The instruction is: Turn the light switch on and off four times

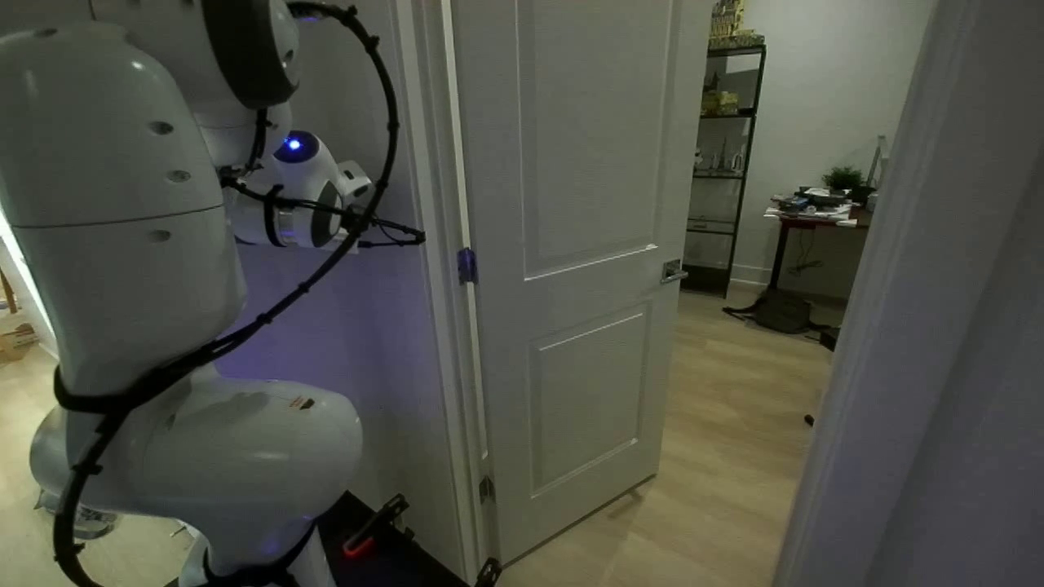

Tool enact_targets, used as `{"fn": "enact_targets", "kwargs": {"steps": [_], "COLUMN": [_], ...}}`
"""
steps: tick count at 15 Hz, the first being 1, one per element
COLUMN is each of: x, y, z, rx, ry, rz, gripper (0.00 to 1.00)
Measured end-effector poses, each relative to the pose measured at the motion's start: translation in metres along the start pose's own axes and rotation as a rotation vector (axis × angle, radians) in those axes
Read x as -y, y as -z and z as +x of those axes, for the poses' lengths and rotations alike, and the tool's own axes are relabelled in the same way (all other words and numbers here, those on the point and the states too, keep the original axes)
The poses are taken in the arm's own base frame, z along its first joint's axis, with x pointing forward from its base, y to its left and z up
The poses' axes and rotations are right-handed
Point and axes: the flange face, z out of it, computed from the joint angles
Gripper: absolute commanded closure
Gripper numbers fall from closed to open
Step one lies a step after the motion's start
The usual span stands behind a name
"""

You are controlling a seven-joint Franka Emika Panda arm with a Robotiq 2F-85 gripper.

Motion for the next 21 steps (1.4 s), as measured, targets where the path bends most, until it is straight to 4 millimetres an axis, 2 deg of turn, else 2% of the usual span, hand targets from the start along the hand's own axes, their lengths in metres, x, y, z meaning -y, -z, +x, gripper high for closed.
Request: {"fn": "enact_targets", "kwargs": {"steps": [5,14,21], "x": [0.002,0.004,0.004], "y": [0.001,0.000,-0.004], "z": [0.008,0.008,0.017], "rx": [-0.016,-0.009,0.064], "ry": [-0.042,-0.143,-0.210], "rz": [0.006,0.009,0.004], "gripper": [1.00,1.00,1.00]}}
